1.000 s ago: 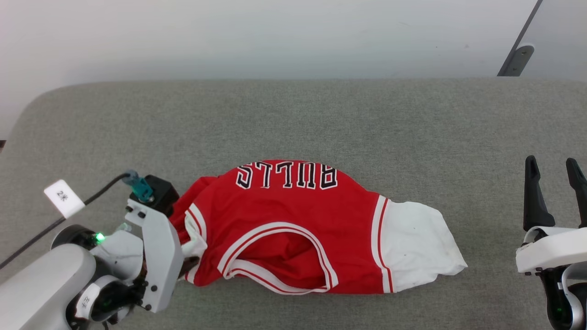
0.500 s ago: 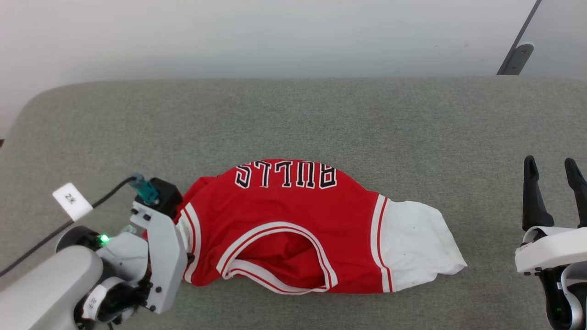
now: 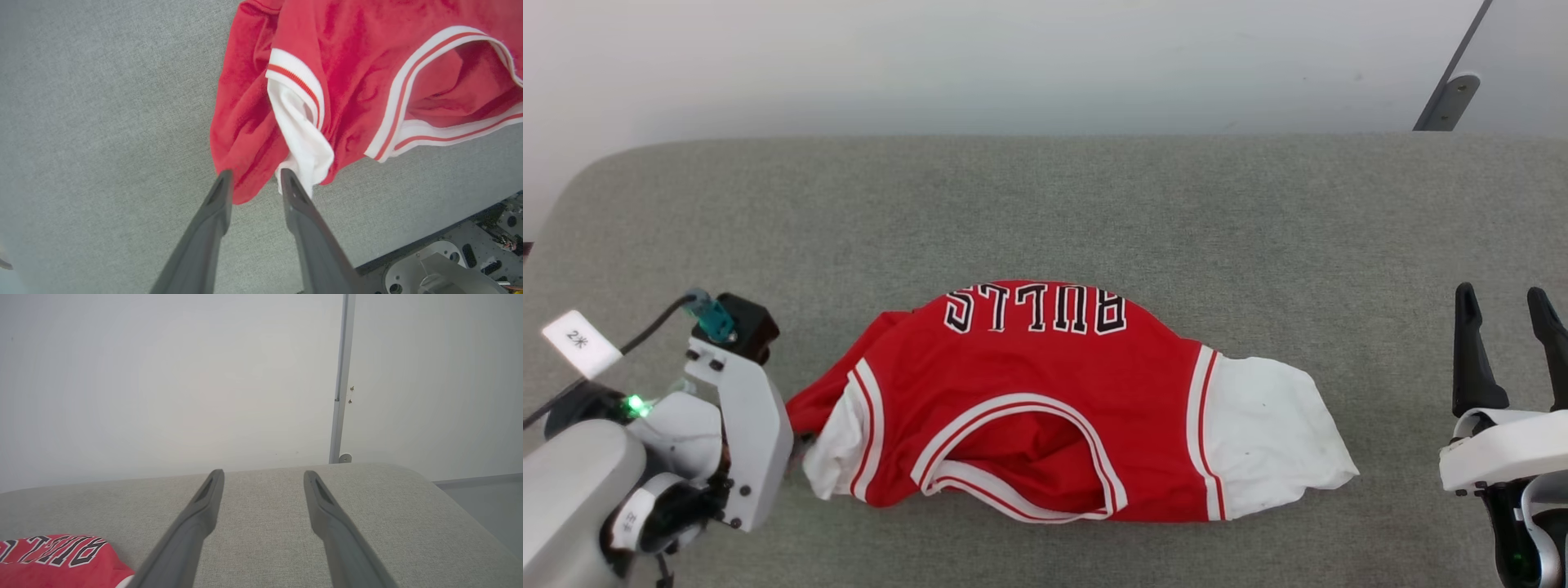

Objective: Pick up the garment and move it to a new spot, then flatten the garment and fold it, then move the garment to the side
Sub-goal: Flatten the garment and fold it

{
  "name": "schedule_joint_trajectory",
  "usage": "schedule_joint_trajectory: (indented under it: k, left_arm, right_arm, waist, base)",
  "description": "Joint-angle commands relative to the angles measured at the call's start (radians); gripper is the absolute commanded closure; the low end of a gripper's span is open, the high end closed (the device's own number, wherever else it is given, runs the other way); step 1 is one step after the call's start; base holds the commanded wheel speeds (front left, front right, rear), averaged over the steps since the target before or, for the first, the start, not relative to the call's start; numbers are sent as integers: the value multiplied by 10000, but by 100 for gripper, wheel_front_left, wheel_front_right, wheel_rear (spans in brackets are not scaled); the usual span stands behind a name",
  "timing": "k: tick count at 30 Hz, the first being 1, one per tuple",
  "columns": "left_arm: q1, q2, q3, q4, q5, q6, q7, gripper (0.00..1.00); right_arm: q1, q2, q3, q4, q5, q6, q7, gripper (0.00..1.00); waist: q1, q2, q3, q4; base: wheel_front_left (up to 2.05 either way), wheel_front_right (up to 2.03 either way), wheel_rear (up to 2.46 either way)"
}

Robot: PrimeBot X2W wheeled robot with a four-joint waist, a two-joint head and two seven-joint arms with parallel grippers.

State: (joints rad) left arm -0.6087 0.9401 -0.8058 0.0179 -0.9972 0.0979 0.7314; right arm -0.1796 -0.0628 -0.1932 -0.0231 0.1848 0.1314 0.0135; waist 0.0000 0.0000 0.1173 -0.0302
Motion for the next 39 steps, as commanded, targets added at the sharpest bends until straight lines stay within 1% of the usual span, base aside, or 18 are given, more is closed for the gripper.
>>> schedule_joint_trajectory:
  k: [1, 2, 5, 8, 16, 25, 28, 34, 35, 36, 37, 38, 39]
  left_arm:
    - [107, -176, -15, 120, -189, -103, -10, 2]
    - [126, -218, -39, 176, -233, -142, -20, 0]
    - [180, -333, -106, 338, -327, -283, -24, 0]
    - [141, -391, -97, 415, -335, -286, -77, 0]
    - [120, -531, -34, -134, -550, -66, 62, 0]
    - [106, -425, -114, -705, -512, 243, 376, 0]
    - [75, -318, -174, -620, -257, 295, 321, 0]
    - [236, -388, -191, -89, -217, 178, 42, 0]
    - [256, -438, -200, -1, -235, 147, 1, 19]
    - [290, -502, -182, 120, -325, 143, -25, 59]
    - [295, -518, -190, 207, -326, 111, -66, 81]
    - [279, -525, -191, 280, -291, 84, -112, 100]
    - [269, -549, -165, 380, -277, 110, -162, 100]
  right_arm:
    - [-13, 11, 17, -33, 53, -15, 35, 0]
    - [-13, 1, 25, -33, 62, -15, 24, 0]
    - [-5, -37, 61, -50, 79, -15, 70, 0]
    - [14, -57, 71, -89, 57, -15, 100, 0]
    - [133, -76, 0, -204, -16, -15, 181, 0]
    - [97, -58, 38, -254, -34, -15, 216, 0]
    - [69, -49, 52, -253, -10, -15, 218, 0]
    - [-2, -38, 79, -261, -29, -15, 174, 0]
    - [-6, -35, 77, -260, -36, -15, 166, 0]
    - [-18, -35, 72, -252, -32, -15, 164, 0]
    - [-32, -38, 63, -239, -32, -15, 155, 0]
    - [-42, -37, 61, -232, -40, -15, 149, 0]
    - [-44, -34, 59, -228, -45, -15, 147, 0]
  waist:
    - [0, 0, 6, 9]
    - [0, 0, 11, 9]
    - [0, 0, 31, 1]
    - [0, 0, 56, -18]
    - [0, 0, 76, 17]
    - [0, 0, 104, 39]
    - [0, 0, 137, 23]
    - [0, 0, 228, -39]
    - [0, 0, 243, -48]
    - [0, 0, 257, -58]
    - [0, 0, 268, -65]
    - [0, 0, 277, -71]
    - [0, 0, 279, -76]
  base:
    - [0, 0, 0]
    - [0, 0, 0]
    - [0, 0, 0]
    - [0, 0, 0]
    - [0, 0, 0]
    - [0, 0, 0]
    - [0, 0, 0]
    - [0, 0, 0]
    - [0, 0, 0]
    - [0, 0, 0]
    - [0, 0, 0]
    - [0, 0, 0]
    - [0, 0, 0]
